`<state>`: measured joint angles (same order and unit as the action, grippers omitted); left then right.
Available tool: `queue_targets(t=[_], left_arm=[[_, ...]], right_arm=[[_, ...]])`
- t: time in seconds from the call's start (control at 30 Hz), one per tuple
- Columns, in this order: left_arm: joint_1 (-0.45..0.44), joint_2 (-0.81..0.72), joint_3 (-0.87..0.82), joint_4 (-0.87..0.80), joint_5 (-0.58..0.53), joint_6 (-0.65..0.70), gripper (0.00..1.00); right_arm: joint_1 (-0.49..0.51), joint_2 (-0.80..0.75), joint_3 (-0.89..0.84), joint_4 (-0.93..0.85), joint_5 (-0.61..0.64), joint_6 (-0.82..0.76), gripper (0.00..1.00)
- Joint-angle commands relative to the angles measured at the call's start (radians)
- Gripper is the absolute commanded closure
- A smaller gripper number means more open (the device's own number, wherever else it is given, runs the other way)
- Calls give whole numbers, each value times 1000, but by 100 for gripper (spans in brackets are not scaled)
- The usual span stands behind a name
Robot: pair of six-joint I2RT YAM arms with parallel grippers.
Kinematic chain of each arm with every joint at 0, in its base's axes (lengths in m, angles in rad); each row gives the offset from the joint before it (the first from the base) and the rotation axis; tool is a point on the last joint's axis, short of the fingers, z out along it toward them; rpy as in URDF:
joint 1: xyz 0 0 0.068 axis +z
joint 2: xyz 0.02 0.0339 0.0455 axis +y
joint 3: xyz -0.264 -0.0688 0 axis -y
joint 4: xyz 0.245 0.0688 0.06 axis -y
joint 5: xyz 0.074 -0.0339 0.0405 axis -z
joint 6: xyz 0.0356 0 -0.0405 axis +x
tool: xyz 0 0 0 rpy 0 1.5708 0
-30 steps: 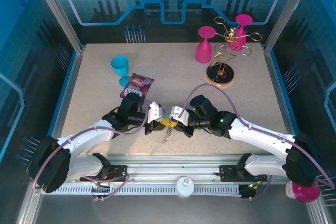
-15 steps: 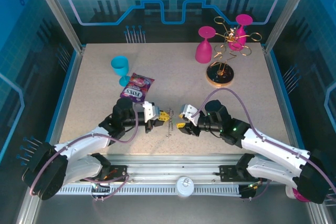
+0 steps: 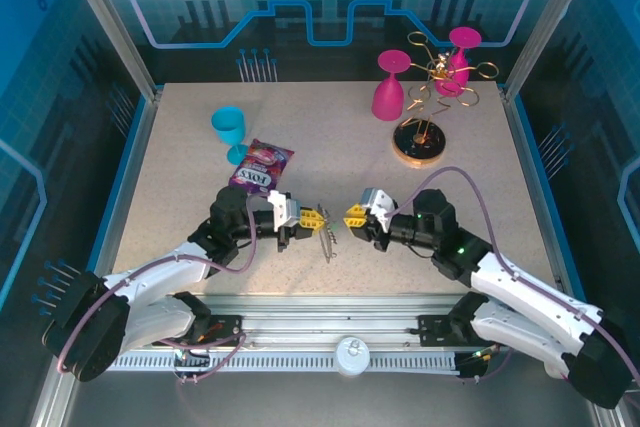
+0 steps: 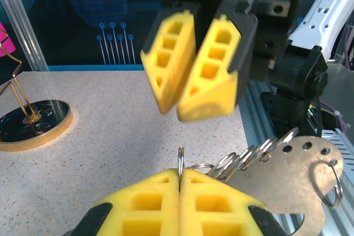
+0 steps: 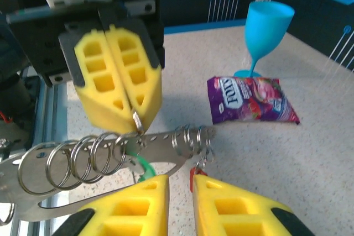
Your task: Put the keys on the keyring
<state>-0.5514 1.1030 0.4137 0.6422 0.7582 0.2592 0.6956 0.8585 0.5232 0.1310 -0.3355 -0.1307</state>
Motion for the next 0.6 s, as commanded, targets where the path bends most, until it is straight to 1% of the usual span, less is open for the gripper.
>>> queue_targets(t=[0.0,0.1,0.3,0.57], left_arm=[[8,-7,-1,63,61,-16,100],[9,-4,2,64,73,-21,100],[10,2,8,72,87,-28,100],[10,5,9,73,94,-28,100]], right_arm=[[-17,5,15,25,-126,-10,81],[-12,51,44,26,-171,-15,79],[9,119,67,81,-192,-21,79],[26,157,74,129,-217,-9,81]])
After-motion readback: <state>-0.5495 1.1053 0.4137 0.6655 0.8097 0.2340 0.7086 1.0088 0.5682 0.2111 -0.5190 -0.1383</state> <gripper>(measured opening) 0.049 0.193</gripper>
